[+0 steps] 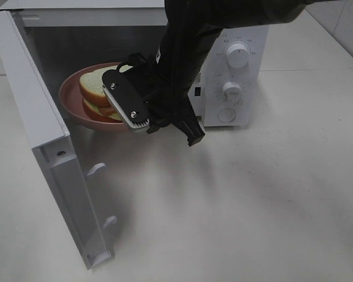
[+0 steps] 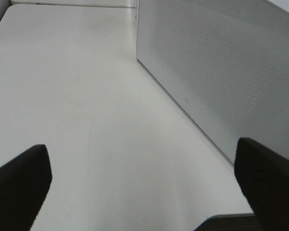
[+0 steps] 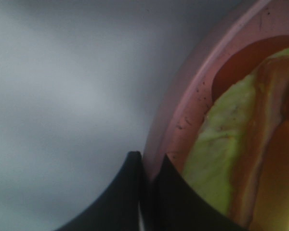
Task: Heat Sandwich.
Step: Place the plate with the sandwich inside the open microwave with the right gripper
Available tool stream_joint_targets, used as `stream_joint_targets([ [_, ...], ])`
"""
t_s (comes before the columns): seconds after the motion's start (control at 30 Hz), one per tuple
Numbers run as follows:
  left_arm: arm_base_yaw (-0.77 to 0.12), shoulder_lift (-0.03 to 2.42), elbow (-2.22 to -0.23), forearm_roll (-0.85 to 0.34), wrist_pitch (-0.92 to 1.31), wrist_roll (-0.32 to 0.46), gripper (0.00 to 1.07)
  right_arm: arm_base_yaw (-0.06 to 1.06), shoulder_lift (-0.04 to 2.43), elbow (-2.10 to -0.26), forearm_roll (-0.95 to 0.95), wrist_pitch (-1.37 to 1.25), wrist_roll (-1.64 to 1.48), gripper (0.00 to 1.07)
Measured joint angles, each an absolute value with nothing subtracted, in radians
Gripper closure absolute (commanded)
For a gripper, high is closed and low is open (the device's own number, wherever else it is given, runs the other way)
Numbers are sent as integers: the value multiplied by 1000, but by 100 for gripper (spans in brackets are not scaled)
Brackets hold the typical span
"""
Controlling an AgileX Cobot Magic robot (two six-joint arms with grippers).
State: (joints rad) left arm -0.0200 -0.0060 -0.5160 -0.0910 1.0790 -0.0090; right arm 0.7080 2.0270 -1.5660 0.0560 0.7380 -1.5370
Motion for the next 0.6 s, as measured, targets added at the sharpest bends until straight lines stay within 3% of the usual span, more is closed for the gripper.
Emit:
stream_joint_targets([
  [0.6,-20,-6,-516,-91,1079,-9,9,708,2166,-1785,0,830,-1434,107],
])
